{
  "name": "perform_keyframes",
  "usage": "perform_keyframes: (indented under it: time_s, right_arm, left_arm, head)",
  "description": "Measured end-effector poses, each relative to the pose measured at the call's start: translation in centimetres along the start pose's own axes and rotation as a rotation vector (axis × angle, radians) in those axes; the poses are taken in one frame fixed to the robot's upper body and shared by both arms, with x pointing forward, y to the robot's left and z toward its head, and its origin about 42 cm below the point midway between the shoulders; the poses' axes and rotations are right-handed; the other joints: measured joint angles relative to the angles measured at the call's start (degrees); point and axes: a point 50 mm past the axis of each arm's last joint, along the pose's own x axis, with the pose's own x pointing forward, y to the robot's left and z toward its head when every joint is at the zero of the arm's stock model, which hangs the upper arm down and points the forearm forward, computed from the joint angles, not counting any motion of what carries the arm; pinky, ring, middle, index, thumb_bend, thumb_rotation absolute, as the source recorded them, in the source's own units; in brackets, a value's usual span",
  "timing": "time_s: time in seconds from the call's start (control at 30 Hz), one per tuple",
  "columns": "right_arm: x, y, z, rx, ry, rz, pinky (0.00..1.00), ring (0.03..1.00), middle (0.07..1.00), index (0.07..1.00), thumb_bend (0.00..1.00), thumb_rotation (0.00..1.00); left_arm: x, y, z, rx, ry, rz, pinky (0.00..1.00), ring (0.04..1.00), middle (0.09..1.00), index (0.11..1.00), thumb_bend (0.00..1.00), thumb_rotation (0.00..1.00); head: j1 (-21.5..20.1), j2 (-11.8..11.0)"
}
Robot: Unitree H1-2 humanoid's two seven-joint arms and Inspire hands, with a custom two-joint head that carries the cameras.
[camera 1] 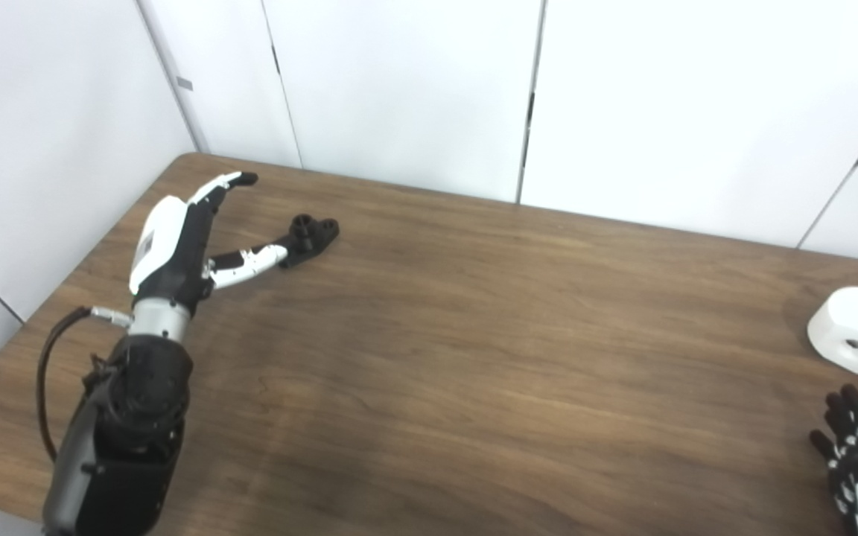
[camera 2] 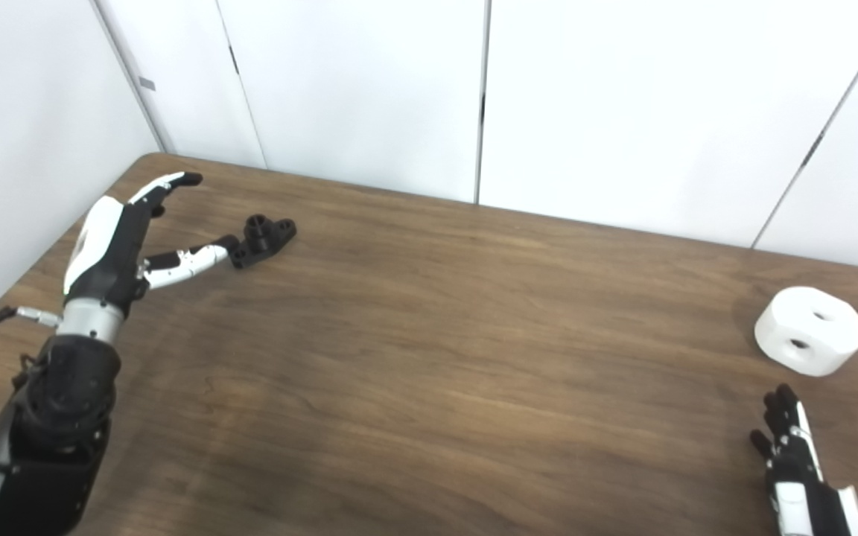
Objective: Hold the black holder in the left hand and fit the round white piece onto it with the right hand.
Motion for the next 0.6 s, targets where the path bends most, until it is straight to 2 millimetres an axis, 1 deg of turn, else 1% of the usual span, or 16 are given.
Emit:
perform_keyframes:
  time_s: [0.1,0.2,0.3,0.37,0.5,0.6]
  right_arm:
    - [0.0,0.0,0.0,0.000,0.000,0.000,1.00,1.000,0.988,0.997,0.61,1.00]
    - [0.0,0.0,0.0,0.001,-0.001,0.000,1.00,1.000,0.987,0.996,0.61,1.00]
    - [0.0,0.0,0.0,0.003,-0.001,0.000,1.00,1.000,0.988,0.997,0.61,1.00]
    - [0.0,0.0,0.0,0.005,-0.002,0.000,1.00,1.000,0.985,0.996,0.61,1.00]
    - [-0.1,0.0,0.0,0.010,-0.002,-0.001,1.00,1.000,0.981,0.992,0.60,1.00]
    - [-0.1,0.0,0.0,0.006,-0.001,-0.001,1.00,0.996,0.977,0.988,0.59,1.00]
  left_arm:
    - [1.0,-0.6,-0.5,0.072,0.017,-0.013,0.88,0.949,0.908,0.831,0.82,0.37]
    - [1.9,-1.2,-1.0,0.148,0.028,-0.028,0.95,0.957,0.912,0.824,0.83,0.43]
    - [2.5,-2.1,-1.4,0.220,0.049,-0.040,0.98,0.961,0.914,0.816,0.85,0.46]
    - [2.6,-2.6,-1.7,0.247,0.065,-0.049,0.95,0.951,0.907,0.803,0.87,0.44]
    - [2.9,-3.4,-2.5,0.284,0.102,-0.062,0.93,0.954,0.911,0.798,0.87,0.43]
    - [3.2,-4.2,-2.5,0.310,0.106,-0.091,0.92,0.946,0.906,0.790,0.87,0.43]
  head:
    - [0.0,0.0]
    - [0.0,0.0]
    - [-0.3,0.3]
    - [-0.6,0.4]
    - [-0.8,0.5]
    - [-1.0,0.6]
